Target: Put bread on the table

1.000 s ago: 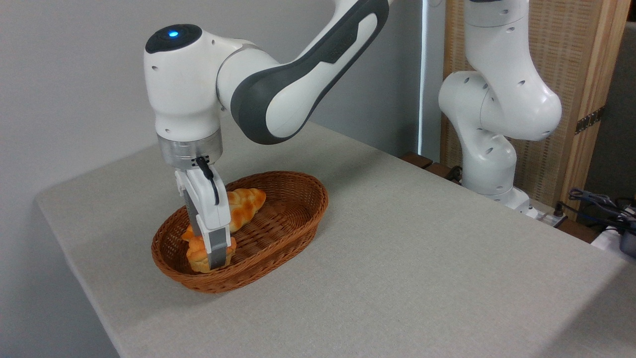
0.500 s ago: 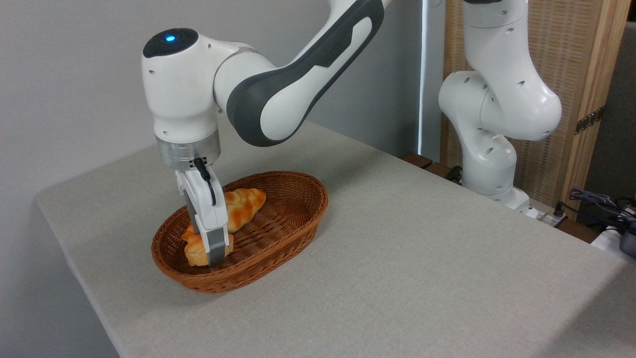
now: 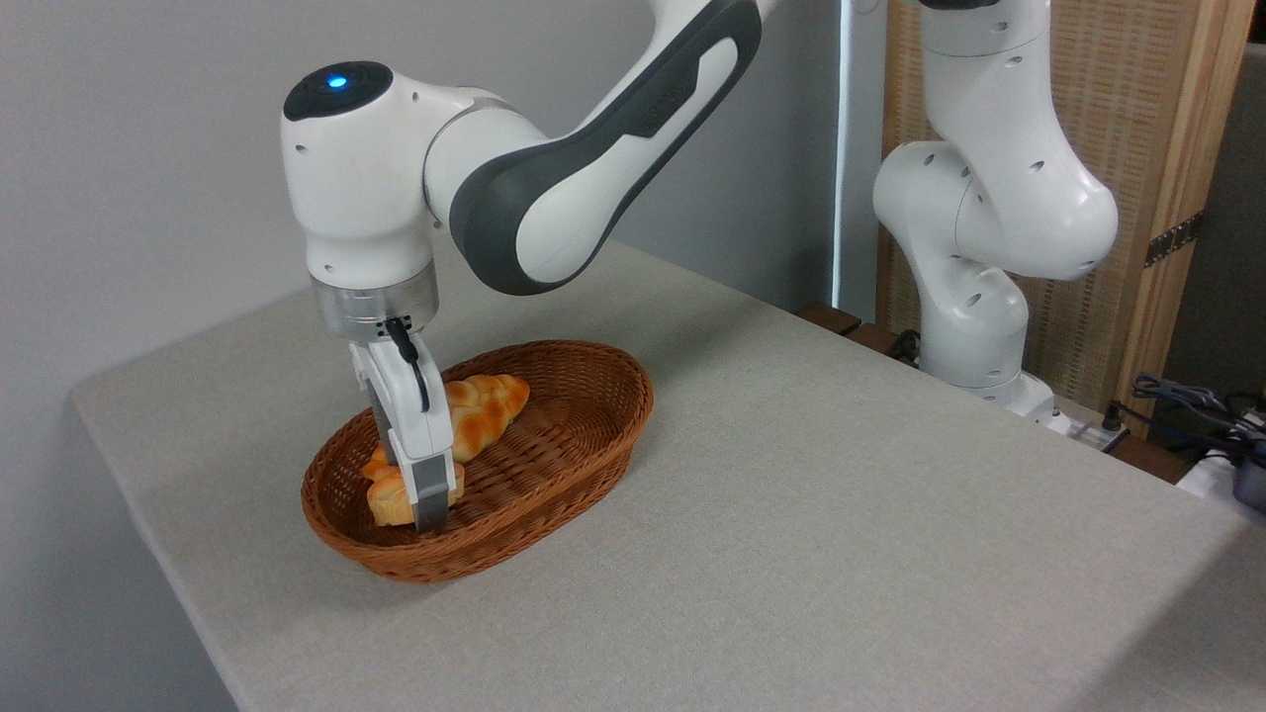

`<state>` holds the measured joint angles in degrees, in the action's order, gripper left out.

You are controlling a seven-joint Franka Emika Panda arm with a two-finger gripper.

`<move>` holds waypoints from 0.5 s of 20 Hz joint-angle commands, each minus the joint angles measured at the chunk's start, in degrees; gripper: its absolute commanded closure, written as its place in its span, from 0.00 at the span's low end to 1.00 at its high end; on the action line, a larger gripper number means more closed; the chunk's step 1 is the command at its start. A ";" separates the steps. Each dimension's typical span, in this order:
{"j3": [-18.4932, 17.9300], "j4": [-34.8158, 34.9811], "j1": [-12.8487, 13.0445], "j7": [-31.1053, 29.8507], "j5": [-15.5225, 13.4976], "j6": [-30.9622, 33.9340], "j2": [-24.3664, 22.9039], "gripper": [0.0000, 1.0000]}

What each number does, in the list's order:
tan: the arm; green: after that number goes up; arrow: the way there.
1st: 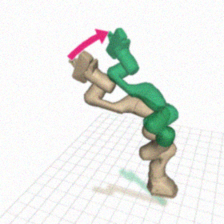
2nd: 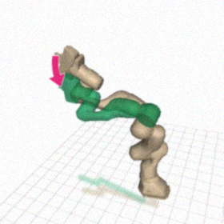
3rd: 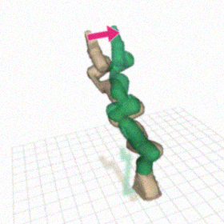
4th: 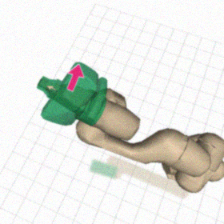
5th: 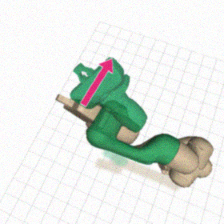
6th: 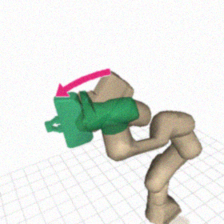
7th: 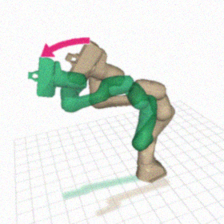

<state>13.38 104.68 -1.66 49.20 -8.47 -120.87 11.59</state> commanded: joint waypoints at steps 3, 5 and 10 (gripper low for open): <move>0.07 0.61 -0.01 0.29 0.65 -1.13 -0.34 0.58; 0.07 0.61 -0.01 0.37 0.65 -1.13 -0.34 0.58; 0.07 0.52 -0.01 0.37 0.65 -1.13 -0.34 0.57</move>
<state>13.38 104.68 -1.66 49.20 -8.47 -120.87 11.59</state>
